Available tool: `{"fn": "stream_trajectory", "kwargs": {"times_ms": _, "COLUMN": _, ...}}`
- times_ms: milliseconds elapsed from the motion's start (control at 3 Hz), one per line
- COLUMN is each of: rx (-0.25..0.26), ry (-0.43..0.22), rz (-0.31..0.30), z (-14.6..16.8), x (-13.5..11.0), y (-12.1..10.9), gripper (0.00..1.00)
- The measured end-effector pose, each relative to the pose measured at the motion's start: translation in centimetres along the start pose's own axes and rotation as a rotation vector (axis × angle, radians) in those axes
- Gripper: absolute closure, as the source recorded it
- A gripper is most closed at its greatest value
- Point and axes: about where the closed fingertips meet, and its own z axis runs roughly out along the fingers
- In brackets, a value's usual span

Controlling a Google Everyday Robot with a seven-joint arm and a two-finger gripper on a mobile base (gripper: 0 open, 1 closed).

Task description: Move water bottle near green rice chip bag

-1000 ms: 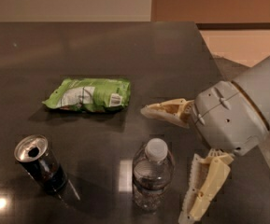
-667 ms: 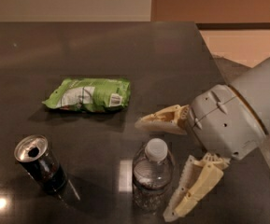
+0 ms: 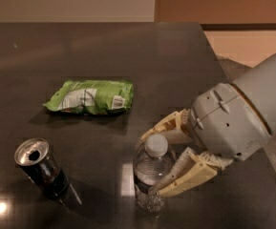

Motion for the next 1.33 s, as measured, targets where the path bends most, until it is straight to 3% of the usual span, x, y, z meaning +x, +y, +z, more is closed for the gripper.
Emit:
{"fn": "stream_trajectory", "kwargs": {"times_ms": 333, "rx": 0.038, "ry": 0.037, "rz": 0.004, "z": -1.0, "x": -0.7, "y": -1.8, "gripper": 0.87}}
{"fn": "stream_trajectory", "kwargs": {"times_ms": 667, "rx": 0.086, "ry": 0.032, "rz": 0.041, "z": -2.4, "x": -1.3, "y": -5.4, "gripper": 1.0}}
{"fn": "stream_trajectory", "kwargs": {"times_ms": 1333, "rx": 0.159, "ry": -0.029, "rz": 0.12, "z": -3.6, "x": -1.0, "y": -13.6, "gripper": 1.0}}
